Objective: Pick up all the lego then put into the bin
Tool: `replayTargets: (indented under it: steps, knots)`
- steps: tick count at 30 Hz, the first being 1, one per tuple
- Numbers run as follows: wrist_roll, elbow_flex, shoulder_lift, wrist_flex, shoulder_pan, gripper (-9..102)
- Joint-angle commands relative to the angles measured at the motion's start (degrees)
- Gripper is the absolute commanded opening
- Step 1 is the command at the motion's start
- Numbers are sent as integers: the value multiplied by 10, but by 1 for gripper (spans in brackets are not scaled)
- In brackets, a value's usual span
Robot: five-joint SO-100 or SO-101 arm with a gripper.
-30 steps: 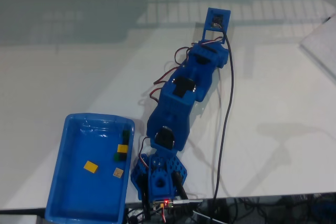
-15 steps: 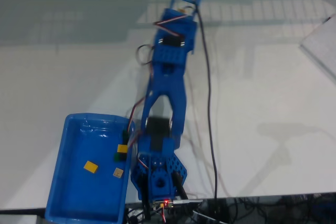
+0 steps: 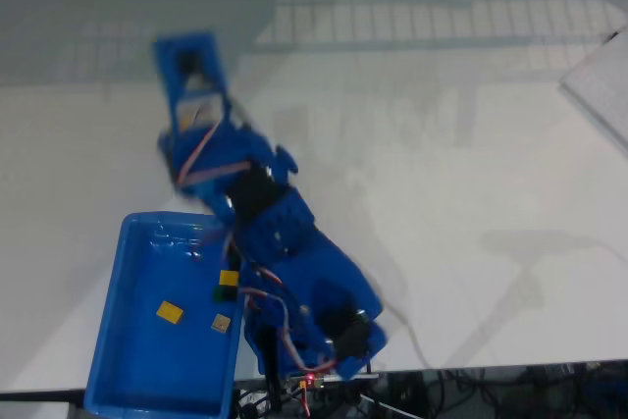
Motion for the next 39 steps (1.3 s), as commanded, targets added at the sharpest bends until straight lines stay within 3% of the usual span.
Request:
replayTargets:
  steps: [1, 7, 14, 22, 30, 36, 39]
  knots:
    - [17, -18, 40, 76, -142, 0]
    - [47, -11, 72, 212, -360, 0]
    - [72, 90, 70, 207, -489, 1]
    - [76, 94, 72, 200, -496, 4]
    - [81, 94, 72, 195, -489, 38]
    - [64, 91, 69, 185, -443, 38]
    - [19, 93, 61, 145, -324, 37]
